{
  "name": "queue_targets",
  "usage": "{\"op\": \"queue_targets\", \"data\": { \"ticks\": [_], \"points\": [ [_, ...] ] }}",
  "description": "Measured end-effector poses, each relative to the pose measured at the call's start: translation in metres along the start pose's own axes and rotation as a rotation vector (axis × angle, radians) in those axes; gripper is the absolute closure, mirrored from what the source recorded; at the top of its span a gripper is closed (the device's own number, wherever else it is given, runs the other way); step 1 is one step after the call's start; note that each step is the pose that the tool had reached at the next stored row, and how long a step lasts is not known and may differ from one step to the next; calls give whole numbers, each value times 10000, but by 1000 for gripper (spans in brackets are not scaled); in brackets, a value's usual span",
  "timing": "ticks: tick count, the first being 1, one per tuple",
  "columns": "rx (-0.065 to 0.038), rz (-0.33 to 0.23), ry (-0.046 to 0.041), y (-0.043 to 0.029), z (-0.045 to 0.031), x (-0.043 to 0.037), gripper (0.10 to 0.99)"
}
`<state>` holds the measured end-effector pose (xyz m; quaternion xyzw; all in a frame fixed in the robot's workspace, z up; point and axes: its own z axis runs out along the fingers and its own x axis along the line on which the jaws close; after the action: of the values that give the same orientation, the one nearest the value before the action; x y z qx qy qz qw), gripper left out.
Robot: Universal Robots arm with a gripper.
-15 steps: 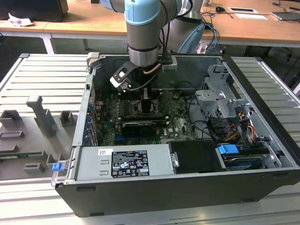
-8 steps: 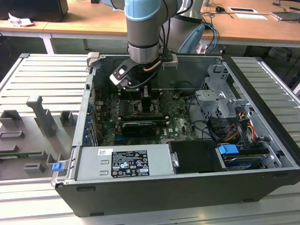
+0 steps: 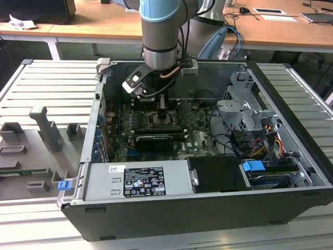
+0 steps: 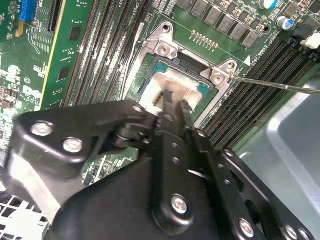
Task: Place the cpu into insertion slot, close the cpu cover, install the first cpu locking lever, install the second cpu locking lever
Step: 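Place the cpu into insertion slot, then close the cpu cover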
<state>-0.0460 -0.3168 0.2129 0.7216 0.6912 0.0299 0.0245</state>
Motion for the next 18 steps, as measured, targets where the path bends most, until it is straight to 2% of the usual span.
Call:
{"op": "queue_targets", "data": {
  "ticks": [2, 11, 13, 15, 18],
  "points": [
    [2, -2, -1, 1, -8, 0, 980],
    [2, 0, -1, 4, -43, 0, 980],
    [2, 8, -2, 10, -120, 1, 980],
    [2, 8, -2, 11, -151, 1, 980],
    [1, 8, -2, 18, -242, 2, 980]
  ]
}}
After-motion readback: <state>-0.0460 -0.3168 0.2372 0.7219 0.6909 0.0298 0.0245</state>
